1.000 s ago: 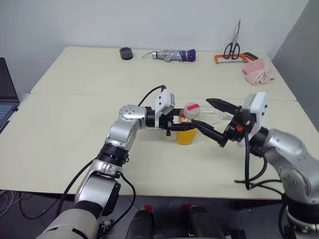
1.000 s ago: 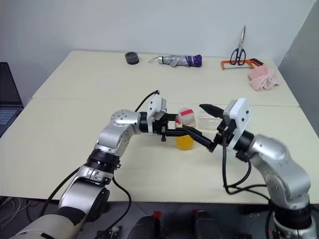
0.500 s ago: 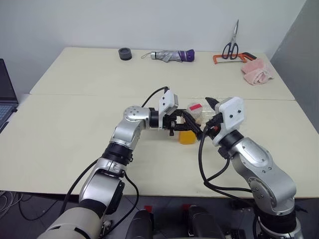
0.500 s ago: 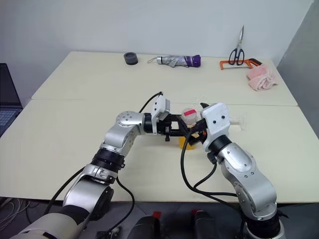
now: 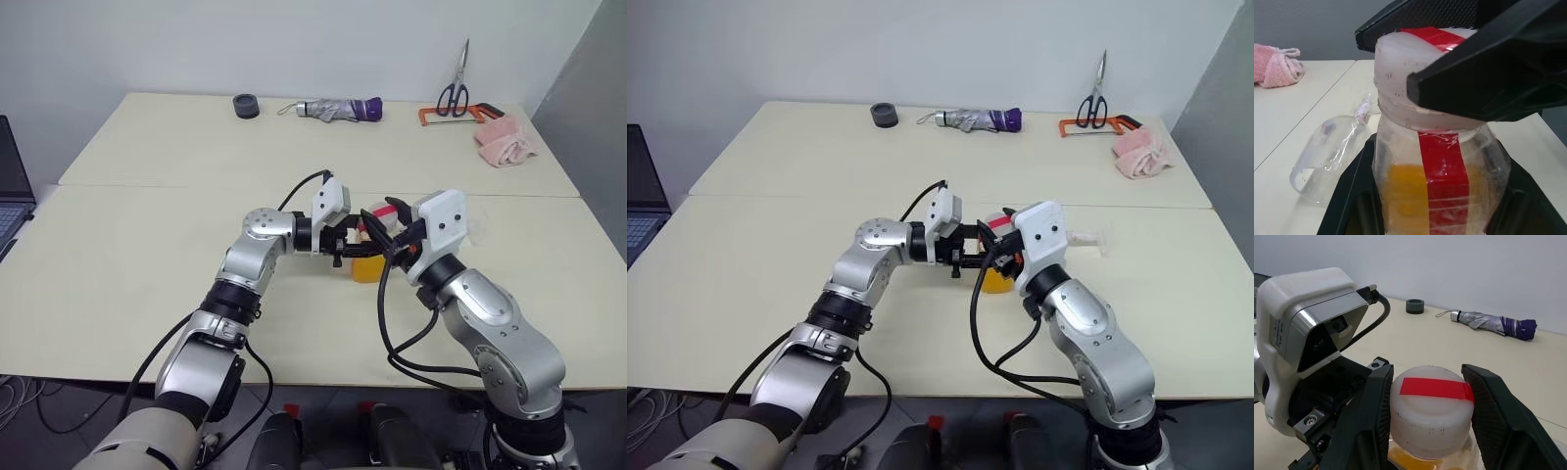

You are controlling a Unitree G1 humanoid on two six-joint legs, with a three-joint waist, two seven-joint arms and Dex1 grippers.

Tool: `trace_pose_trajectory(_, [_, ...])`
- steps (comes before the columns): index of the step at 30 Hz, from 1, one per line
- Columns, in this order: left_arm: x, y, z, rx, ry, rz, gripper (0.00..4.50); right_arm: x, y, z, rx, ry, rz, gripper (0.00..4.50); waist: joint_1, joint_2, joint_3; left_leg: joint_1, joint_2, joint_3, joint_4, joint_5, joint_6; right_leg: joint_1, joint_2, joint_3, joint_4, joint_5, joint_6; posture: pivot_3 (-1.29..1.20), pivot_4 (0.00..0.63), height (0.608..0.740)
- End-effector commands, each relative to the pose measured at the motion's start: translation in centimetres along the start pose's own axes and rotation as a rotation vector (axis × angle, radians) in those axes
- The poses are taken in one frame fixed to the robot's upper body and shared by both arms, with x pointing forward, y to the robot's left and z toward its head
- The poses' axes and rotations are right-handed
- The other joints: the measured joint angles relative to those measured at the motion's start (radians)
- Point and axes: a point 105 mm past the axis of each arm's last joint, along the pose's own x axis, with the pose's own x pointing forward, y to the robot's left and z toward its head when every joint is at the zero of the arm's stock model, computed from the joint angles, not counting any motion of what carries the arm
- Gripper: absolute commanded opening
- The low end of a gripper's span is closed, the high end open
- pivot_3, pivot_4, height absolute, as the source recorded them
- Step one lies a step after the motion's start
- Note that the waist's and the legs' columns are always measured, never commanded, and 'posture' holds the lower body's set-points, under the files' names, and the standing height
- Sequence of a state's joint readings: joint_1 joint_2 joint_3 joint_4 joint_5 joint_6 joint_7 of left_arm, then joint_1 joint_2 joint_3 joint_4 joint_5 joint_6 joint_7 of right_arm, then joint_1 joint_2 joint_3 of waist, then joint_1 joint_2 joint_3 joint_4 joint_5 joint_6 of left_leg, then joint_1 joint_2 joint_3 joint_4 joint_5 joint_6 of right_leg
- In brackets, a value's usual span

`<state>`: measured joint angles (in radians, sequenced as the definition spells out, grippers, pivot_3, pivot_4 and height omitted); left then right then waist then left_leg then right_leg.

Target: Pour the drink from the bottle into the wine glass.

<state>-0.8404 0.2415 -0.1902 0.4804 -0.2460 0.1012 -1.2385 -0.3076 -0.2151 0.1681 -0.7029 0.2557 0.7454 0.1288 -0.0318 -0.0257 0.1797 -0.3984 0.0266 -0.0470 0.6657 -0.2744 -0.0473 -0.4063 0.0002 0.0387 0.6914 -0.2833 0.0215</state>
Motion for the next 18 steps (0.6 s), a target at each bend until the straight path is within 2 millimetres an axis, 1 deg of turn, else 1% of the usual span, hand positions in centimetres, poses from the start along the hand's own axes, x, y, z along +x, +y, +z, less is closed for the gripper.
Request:
trace_pose_trajectory(1, [0.2, 0.2, 2.0, 0.07, -0.036, -0.013, 1.92, -0.1, 1.0, 1.3, -0.003, -0.07, 0.079, 1.88, 0.0, 0.0, 0.0, 0.0, 0.0, 0.0, 0.0, 0.0, 0.0, 0.0, 0.0, 0.0, 0.0, 0.0, 0.0, 0.0, 0.15, 0.74])
trace_pose_trajectory(3, [0.1, 0.2, 2.0, 0.069, -0.035, -0.019, 1.92, -0.3, 2.0, 2.0, 0.029, -0.127, 0.18, 1.88, 0.0, 0.0, 0.0, 0.0, 0.0, 0.0, 0.0, 0.0, 0.0, 0.0, 0.0, 0.0, 0.0, 0.0, 0.0, 0.0, 0.15, 0.74])
trace_pose_trajectory(5, [0.1, 0.1, 2.1, 0.072, -0.035, -0.031, 1.92, -0.5, 2.8, 2.5, 0.018, -0.156, 0.303, 1.88, 0.0, 0.0, 0.0, 0.0, 0.0, 0.0, 0.0, 0.0, 0.0, 0.0, 0.0, 0.0, 0.0, 0.0, 0.0, 0.0, 0.15, 0.74])
trace_pose_trajectory(7, [0.1, 0.0, 2.3, 0.078, -0.034, -0.046, 1.92, -0.5, 2.5, 1.9, -0.023, -0.129, 0.405, 1.88, 0.0, 0.0, 0.0, 0.0, 0.0, 0.0, 0.0, 0.0, 0.0, 0.0, 0.0, 0.0, 0.0, 0.0, 0.0, 0.0, 0.15, 0.74])
trace_pose_trajectory(8, [0.0, -0.1, 2.4, 0.081, -0.034, -0.052, 1.92, -0.4, 2.0, 1.5, -0.047, -0.107, 0.443, 1.88, 0.0, 0.0, 0.0, 0.0, 0.0, 0.001, 0.0, 0.0, 0.0, 0.0, 0.0, 0.0, 0.0, 0.0, 0.0, 0.0, 0.15, 0.74])
trace_pose_trajectory(9, [0.0, -0.1, 2.6, 0.086, -0.033, -0.06, 1.92, -0.2, 0.9, 0.9, -0.071, -0.065, 0.486, 1.88, 0.0, 0.0, 0.0, 0.0, 0.0, 0.001, 0.0, 0.0, 0.0, 0.0, 0.0, 0.0, 0.0, 0.0, 0.0, 0.0, 0.15, 0.74])
trace_pose_trajectory(11, [-0.1, -0.2, 2.7, 0.091, -0.032, -0.07, 1.92, 0.1, -0.6, 0.4, -0.089, -0.018, 0.532, 1.88, -0.001, 0.0, 0.0, 0.001, 0.0, 0.001, 0.0, 0.0, 0.0, 0.0, 0.0, 0.0, 0.0, 0.0, 0.0, 0.0, 0.15, 0.74])
trace_pose_trajectory(15, [-0.3, -0.2, 2.9, 0.095, -0.032, -0.072, 1.92, 0.4, -2.9, 0.3, -0.056, 0.027, 0.565, 1.88, -0.001, 0.001, 0.001, 0.0, 0.0, 0.0, -0.001, 0.0, 0.0, 0.0, 0.001, 0.0, -0.001, 0.0, 0.0, 0.0, 0.15, 0.74])
trace_pose_trajectory(18, [-0.4, -0.2, 2.9, 0.095, -0.032, -0.069, 1.92, 0.4, -3.6, 0.4, -0.047, 0.037, 0.572, 1.88, 0.0, 0.001, 0.001, 0.0, 0.001, 0.001, -0.001, 0.0, 0.0, 0.0, 0.001, 0.0, -0.001, 0.0, 0.0, 0.0, 0.15, 0.74])
